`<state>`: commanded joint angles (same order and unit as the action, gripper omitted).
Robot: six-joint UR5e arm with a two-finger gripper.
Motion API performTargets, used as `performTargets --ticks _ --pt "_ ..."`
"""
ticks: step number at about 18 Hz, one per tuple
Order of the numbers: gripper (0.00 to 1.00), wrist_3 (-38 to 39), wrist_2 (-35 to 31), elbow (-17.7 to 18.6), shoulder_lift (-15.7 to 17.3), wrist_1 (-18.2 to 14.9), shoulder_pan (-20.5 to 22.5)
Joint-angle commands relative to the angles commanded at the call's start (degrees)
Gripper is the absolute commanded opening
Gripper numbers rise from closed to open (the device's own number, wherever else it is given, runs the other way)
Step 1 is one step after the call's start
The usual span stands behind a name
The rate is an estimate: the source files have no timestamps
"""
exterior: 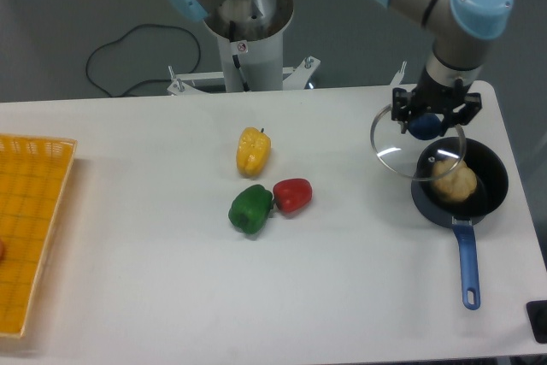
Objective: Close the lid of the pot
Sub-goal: 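Carry the held glass lid over the blue saucepan with the gripper, then lower the glass lid onto the saucepan rim over the bread roll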
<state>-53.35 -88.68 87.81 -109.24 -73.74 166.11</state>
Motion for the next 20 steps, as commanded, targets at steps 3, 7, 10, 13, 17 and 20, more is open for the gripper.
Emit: performTargets --ticks 3,7,10,13,17,20 --pt "0.38 -0.26 -0.26 -2.11 -2.64 0.0 0.97" --pt "0.38 -2.46 -0.35 -5.01 -5.37 0.26 2.02" --pt "0.38 -2.64 -0.61 -6.94 -6.95 0.35 2.64" --pt "0.37 -4.56 -0.7 -9.05 -8.18 0.35 2.73" --pt "0.37 -5.36 -0.7 -10.99 -9.68 0.7 3.08" --pt "0.37 -5.36 -0.61 -11.61 -10.47 0.79 2.99"
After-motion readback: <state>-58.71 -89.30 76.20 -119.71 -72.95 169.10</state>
